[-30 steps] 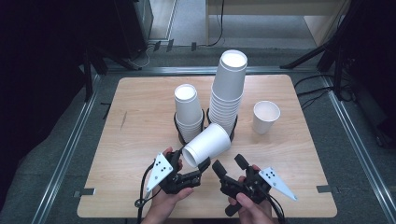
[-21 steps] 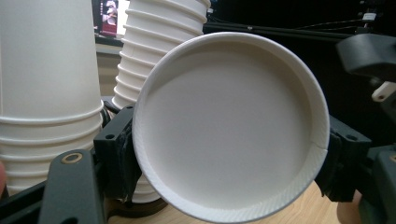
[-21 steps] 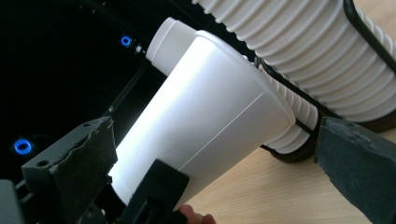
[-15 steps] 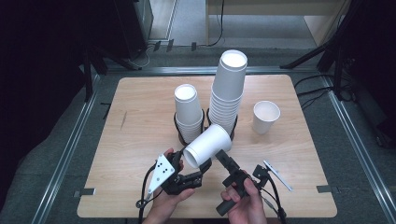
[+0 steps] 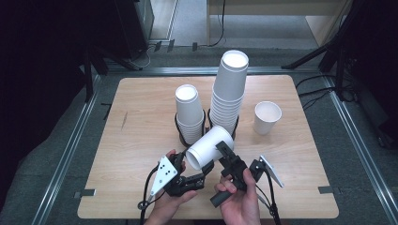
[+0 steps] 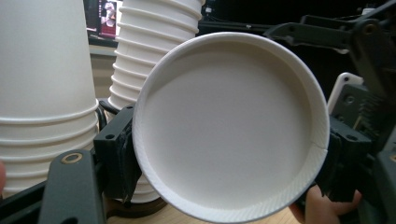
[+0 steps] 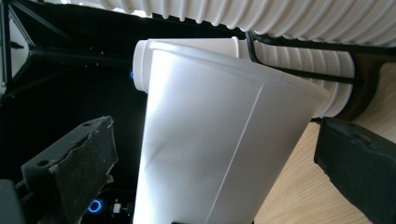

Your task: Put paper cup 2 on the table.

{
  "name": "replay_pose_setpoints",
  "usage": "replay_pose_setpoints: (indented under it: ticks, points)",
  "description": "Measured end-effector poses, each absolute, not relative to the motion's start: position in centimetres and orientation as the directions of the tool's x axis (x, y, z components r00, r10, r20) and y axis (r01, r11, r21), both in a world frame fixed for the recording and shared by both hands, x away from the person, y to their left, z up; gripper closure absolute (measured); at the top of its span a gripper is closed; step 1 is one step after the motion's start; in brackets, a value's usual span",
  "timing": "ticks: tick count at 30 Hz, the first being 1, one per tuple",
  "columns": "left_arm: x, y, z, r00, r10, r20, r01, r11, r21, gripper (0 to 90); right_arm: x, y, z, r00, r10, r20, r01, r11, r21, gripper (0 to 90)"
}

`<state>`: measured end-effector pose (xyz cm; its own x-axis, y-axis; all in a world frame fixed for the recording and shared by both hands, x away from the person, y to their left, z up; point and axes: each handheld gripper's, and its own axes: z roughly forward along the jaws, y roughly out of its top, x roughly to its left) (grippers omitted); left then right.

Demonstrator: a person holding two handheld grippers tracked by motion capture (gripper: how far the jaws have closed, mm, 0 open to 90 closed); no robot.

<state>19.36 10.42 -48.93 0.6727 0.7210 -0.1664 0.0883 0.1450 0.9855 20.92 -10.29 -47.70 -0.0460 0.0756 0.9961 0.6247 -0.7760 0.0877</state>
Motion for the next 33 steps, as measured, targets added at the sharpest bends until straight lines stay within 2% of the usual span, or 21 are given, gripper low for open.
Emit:
replay_pose_setpoints:
  ticks: [22, 25, 30, 33]
  points:
    - [19.1, 10.1, -49.0, 0.690, 0.709, -0.144, 0.062, 0.140, 0.988, 23.3, 22.5, -9.2, -47.5, 0.016, 0.002, 1.000, 0.650, -0.760, -0.009, 0.0]
    - [19.1, 10.0, -49.0, 0.695, 0.705, -0.141, 0.058, 0.140, 0.988, 23.3, 22.5, -9.2, -47.5, 0.021, -0.019, 1.000, 0.653, -0.757, -0.028, 2.2]
    - [19.1, 10.1, -49.0, 0.696, 0.706, -0.132, 0.047, 0.139, 0.989, 23.1, 22.6, -9.3, -47.6, 0.043, -0.040, 0.998, 0.657, -0.751, -0.059, 11.0]
    - [19.2, 10.2, -48.9, 0.697, 0.704, -0.134, 0.053, 0.136, 0.989, 22.7, 22.6, -9.3, -47.6, 0.041, -0.048, 0.998, 0.655, -0.753, -0.064, 12.0]
